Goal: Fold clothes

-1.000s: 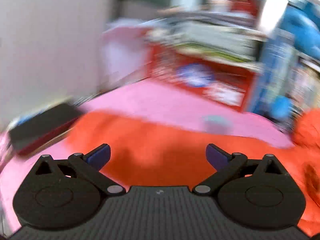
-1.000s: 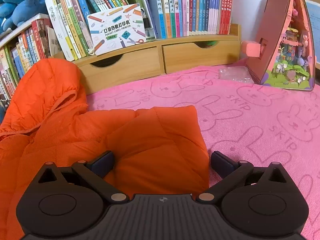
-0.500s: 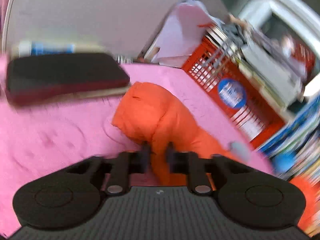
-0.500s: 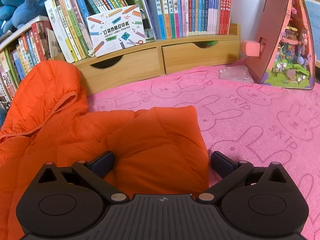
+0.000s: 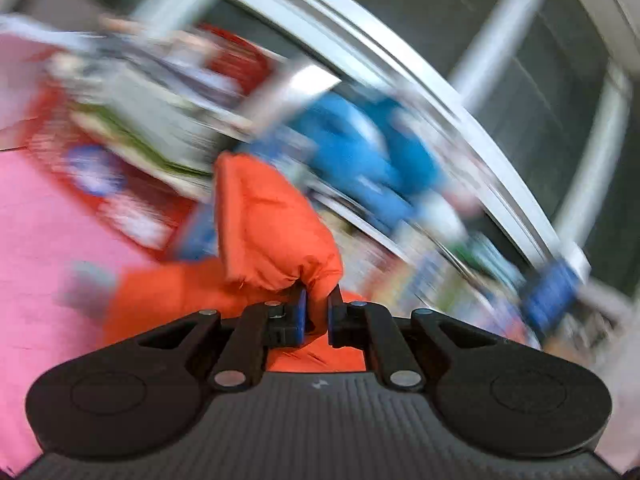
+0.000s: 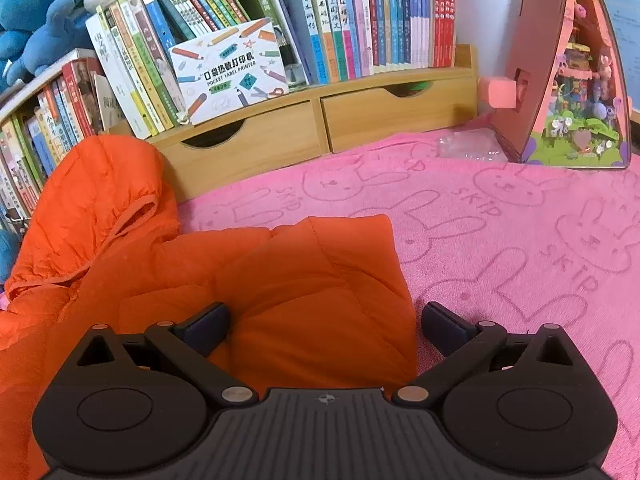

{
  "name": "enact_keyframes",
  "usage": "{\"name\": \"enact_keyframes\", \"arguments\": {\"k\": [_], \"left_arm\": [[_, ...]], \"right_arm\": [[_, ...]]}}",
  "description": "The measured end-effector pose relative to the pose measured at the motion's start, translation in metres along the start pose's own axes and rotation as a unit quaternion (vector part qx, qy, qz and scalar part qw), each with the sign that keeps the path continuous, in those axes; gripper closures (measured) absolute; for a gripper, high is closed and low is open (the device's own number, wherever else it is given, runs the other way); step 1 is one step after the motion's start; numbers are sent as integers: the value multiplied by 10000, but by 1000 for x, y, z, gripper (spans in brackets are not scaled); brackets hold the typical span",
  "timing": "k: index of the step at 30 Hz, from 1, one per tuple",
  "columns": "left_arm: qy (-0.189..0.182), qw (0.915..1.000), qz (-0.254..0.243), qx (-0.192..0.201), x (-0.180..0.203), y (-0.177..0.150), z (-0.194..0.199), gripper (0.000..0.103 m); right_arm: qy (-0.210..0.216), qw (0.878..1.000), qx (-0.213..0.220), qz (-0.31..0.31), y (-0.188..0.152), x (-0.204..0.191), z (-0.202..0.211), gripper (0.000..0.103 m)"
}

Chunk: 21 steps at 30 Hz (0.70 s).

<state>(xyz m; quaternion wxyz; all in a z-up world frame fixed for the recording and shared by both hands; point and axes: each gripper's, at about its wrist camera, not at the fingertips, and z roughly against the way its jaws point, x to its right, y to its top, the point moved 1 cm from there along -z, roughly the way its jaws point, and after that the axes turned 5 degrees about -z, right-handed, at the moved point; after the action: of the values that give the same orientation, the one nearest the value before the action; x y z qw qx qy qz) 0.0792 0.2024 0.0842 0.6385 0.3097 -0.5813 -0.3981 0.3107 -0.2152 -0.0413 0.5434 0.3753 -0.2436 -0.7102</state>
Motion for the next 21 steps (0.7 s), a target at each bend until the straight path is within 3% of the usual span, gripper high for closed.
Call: {"name": "enact_keyframes", "arguments": {"k": [2,4,7,10,13,17,19,21], "left_arm": [[-352,9985,-319,-272,34,-16,-27,92],[-417,9955,-601,-607,59,-43,-58,90],[-225,9840,-883,-1529,81,-97,-107,84],[190,9640,-1485,-2198,94,-147,-135,83],[281,9594,-1886,-2077,113,-149,-120,79],[-176,9667,-2196,-1302,125,-121,-69,70],[-110,9669,-2357,-970,121,-113,-46,50],[140,9669,-2423,-785,110,-110,-27,48]], "right_arm": [[20,10000,7,-26,0,1,0,0],[43,10000,16,-56,0,1,1,0],[82,9999,28,-101,0,3,1,0],[143,9997,47,-176,0,5,2,0],[203,9994,67,-255,0,7,3,0],[235,9995,51,-221,0,4,4,0],[686,9975,-33,-158,-4,-4,13,0],[1135,9934,-118,-95,-8,-12,23,3]]}}
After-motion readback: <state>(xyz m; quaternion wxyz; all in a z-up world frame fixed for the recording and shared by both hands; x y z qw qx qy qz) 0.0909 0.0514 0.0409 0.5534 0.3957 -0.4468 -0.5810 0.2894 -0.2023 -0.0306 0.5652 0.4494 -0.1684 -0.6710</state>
